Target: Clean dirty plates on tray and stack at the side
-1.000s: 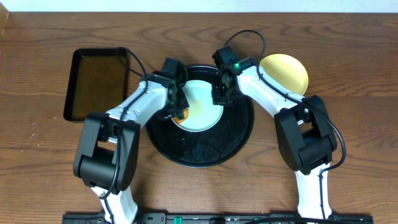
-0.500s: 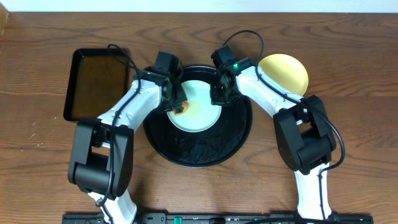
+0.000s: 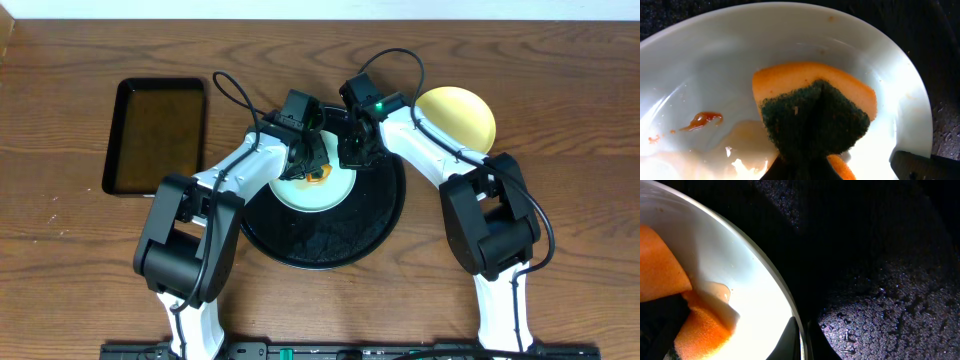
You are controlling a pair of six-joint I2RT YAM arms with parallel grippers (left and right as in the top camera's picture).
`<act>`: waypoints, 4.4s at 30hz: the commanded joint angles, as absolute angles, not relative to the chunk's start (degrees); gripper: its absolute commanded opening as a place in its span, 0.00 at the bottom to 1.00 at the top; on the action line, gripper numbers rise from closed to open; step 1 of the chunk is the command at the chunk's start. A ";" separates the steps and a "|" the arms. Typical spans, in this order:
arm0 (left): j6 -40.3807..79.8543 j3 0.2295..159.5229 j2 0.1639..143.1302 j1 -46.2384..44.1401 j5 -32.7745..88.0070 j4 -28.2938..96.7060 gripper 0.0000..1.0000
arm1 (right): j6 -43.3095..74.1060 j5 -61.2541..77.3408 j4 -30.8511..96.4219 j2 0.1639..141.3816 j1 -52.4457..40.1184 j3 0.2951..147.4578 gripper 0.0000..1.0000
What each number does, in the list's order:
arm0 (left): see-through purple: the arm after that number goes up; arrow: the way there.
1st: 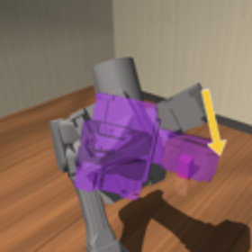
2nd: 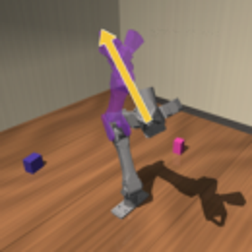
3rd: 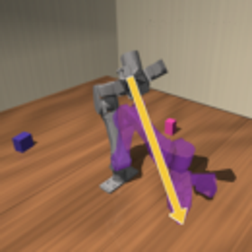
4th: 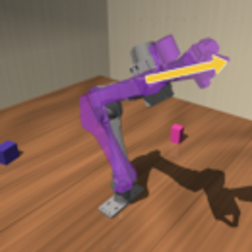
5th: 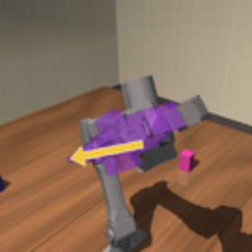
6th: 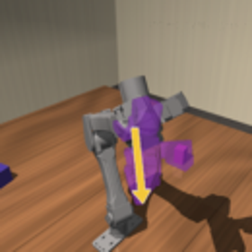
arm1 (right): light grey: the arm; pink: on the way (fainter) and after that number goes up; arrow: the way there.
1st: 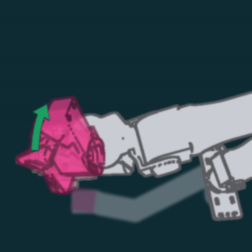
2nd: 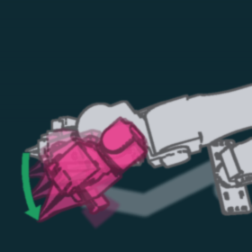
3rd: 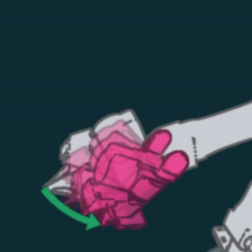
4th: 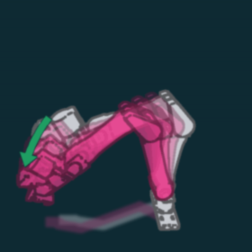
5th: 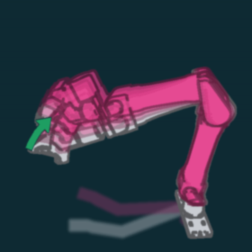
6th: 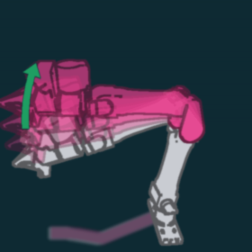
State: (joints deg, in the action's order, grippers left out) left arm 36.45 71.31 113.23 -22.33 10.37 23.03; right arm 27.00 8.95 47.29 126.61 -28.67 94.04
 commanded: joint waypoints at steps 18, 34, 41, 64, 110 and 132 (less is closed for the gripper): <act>29.10 71.29 113.69 -10.63 3.36 38.33 0.07 | 28.67 4.49 47.97 130.39 -28.60 92.88 0.02; 30.04 70.13 109.49 -17.56 4.95 32.01 0.07 | 28.69 4.49 47.79 130.39 -28.60 92.88 0.02; 31.81 70.02 113.40 -21.12 8.97 26.59 0.08 | 28.67 4.49 47.81 130.39 -28.60 92.88 0.02; 31.75 73.41 111.24 -21.08 -24.08 46.11 0.08 | 28.67 4.47 47.90 130.41 -28.60 92.88 0.02; 17.85 72.53 104.84 23.35 20.32 32.27 0.08 | 21.96 -7.14 50.96 113.75 -29.91 94.50 0.01; 18.04 72.53 105.12 23.51 17.30 32.49 0.08 | -4.95 -66.61 40.88 103.20 -52.60 94.50 0.01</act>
State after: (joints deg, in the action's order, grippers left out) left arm 19.03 73.06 104.73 23.24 17.80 32.53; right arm 4.34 -53.17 43.05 104.07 -50.50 94.06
